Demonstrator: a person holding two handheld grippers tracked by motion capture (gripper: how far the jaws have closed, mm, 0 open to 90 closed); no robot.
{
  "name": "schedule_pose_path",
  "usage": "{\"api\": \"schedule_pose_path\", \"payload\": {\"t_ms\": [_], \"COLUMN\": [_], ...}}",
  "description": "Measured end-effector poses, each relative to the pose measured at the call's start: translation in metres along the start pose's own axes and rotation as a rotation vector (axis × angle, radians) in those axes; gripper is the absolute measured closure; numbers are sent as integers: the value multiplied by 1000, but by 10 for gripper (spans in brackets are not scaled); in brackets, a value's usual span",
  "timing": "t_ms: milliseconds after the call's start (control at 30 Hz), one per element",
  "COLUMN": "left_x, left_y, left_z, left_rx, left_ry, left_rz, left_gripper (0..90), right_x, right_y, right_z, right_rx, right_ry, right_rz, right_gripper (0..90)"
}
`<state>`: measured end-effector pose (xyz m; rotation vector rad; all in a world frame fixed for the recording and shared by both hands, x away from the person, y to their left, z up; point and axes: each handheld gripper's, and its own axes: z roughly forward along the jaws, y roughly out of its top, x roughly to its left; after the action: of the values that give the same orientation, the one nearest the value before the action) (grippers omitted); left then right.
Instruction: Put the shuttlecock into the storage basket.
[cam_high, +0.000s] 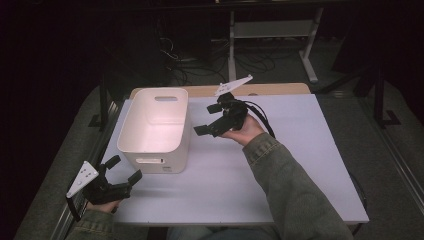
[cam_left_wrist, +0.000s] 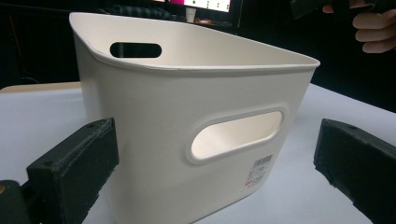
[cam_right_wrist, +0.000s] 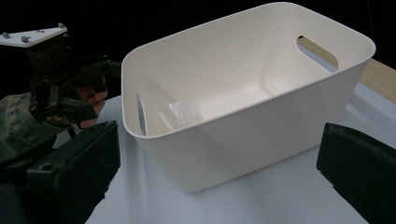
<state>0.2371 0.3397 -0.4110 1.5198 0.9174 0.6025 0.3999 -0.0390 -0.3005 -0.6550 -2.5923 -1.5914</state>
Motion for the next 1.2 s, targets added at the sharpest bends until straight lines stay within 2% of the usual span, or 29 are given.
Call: {"api": "schedule_pose_path", "payload": {"t_ms": [267, 400, 467, 733, 967, 1200], "left_x": [0, 0, -1, -1, -1, -1], "left_y": [0, 0, 0, 0, -1, 0], "left_z": [1, 0, 1, 1, 2, 2], "left_rx": [-3, 7, 0, 10, 14, 12], "left_ry": [-3, -2, -3, -2, -3, -3], "left_rz": [2, 8, -2, -2, 0, 0], "left_gripper": [0, 0, 0, 0, 0, 0], "right_x": [-6, -9, -10, -14, -18, -20], "right_y": [-17, -24, -29, -46, -57, -68], "right_z": [-15, -21, -25, -39, -52, -64], "right_rx": [-8, -20, -25, -45, -57, -68], "right_ry": [-15, -7, -12, -28, -59, -79], "right_rz": [8, 16, 18, 39, 35, 52], "right_gripper": [0, 0, 0, 0, 0, 0]}}
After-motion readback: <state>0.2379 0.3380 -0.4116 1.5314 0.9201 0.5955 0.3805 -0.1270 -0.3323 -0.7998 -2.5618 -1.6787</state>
